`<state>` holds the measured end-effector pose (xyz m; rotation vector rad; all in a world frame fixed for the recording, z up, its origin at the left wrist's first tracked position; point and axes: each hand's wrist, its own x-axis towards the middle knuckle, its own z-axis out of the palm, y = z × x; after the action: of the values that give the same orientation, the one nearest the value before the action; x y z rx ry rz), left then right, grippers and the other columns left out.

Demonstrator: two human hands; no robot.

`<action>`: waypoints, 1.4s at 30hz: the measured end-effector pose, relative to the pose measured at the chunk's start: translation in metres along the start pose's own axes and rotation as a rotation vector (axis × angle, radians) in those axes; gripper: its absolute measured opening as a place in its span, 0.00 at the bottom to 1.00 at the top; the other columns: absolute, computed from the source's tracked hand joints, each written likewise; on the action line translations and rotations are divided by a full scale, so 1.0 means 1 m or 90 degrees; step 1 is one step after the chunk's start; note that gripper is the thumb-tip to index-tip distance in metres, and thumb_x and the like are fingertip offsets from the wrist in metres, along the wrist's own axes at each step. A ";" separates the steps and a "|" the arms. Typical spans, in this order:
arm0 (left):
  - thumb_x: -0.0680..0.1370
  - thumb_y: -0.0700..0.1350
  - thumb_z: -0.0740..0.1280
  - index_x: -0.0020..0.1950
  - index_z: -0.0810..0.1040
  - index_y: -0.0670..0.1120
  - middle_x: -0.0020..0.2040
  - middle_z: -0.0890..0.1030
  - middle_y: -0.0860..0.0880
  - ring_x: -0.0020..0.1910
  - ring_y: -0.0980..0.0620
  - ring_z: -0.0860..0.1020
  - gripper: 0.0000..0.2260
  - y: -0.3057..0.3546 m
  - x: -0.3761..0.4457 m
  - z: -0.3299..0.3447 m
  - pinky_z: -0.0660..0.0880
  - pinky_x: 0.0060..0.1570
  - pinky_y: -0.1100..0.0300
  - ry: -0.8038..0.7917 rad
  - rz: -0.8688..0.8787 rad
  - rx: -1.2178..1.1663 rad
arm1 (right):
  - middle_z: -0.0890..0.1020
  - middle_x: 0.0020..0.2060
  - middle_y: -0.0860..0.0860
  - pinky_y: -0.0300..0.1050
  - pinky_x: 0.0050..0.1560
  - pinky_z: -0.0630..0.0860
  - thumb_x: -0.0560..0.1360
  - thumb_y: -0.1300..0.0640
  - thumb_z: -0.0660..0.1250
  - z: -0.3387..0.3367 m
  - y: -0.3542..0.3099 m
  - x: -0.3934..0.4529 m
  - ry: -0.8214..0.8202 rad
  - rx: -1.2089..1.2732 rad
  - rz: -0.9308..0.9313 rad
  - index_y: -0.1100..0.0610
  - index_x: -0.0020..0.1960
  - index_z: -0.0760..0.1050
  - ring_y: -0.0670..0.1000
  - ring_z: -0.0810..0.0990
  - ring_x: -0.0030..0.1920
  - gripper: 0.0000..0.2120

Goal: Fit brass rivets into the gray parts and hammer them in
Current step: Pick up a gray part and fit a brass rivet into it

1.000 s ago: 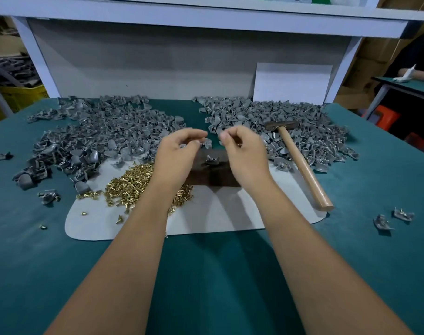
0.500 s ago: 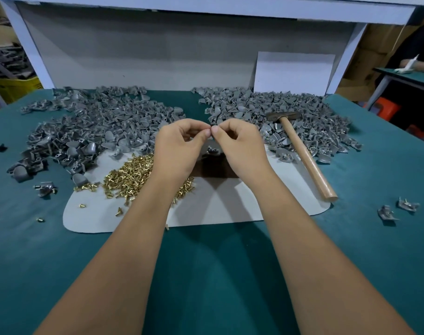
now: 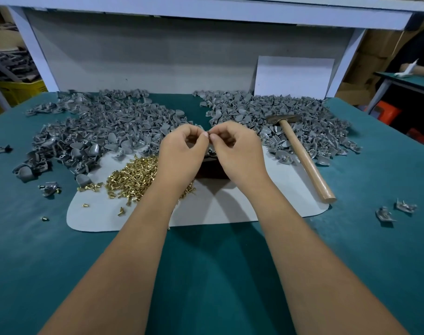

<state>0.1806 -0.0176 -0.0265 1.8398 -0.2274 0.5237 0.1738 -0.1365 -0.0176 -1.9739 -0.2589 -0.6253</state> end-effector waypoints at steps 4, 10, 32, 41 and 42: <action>0.78 0.43 0.68 0.39 0.77 0.56 0.38 0.80 0.59 0.37 0.69 0.76 0.10 -0.001 0.001 -0.004 0.70 0.38 0.76 -0.031 0.027 0.065 | 0.81 0.39 0.42 0.33 0.48 0.76 0.74 0.66 0.68 -0.003 0.001 0.002 -0.024 0.015 0.010 0.55 0.51 0.82 0.41 0.80 0.43 0.09; 0.77 0.44 0.68 0.38 0.77 0.57 0.37 0.80 0.59 0.38 0.67 0.76 0.11 -0.006 0.001 -0.007 0.70 0.38 0.74 -0.062 0.026 0.074 | 0.83 0.38 0.46 0.43 0.48 0.79 0.73 0.67 0.69 -0.010 0.005 0.003 -0.071 0.048 0.012 0.55 0.44 0.81 0.45 0.81 0.42 0.08; 0.77 0.48 0.70 0.49 0.84 0.57 0.53 0.79 0.64 0.69 0.52 0.63 0.04 -0.022 0.001 -0.001 0.54 0.69 0.54 -0.103 -0.003 0.208 | 0.76 0.37 0.44 0.32 0.39 0.67 0.73 0.64 0.65 -0.008 0.021 0.009 -0.104 -0.168 0.040 0.52 0.39 0.74 0.43 0.73 0.39 0.08; 0.75 0.45 0.73 0.44 0.82 0.60 0.53 0.83 0.56 0.66 0.46 0.72 0.08 -0.025 0.004 -0.001 0.66 0.69 0.43 -0.103 -0.007 0.133 | 0.75 0.41 0.51 0.42 0.44 0.67 0.72 0.63 0.64 -0.006 0.018 0.013 -0.143 -0.280 -0.036 0.55 0.41 0.73 0.51 0.71 0.45 0.04; 0.74 0.45 0.73 0.43 0.81 0.62 0.53 0.83 0.56 0.67 0.47 0.72 0.09 -0.025 0.004 -0.002 0.66 0.69 0.44 -0.101 -0.009 0.130 | 0.74 0.41 0.50 0.43 0.45 0.67 0.72 0.62 0.64 -0.006 0.018 0.014 -0.151 -0.292 -0.044 0.55 0.40 0.72 0.51 0.71 0.46 0.04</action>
<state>0.1941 -0.0075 -0.0455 2.0831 -0.2764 0.4033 0.1912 -0.1511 -0.0218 -2.4955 -0.3527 -0.5251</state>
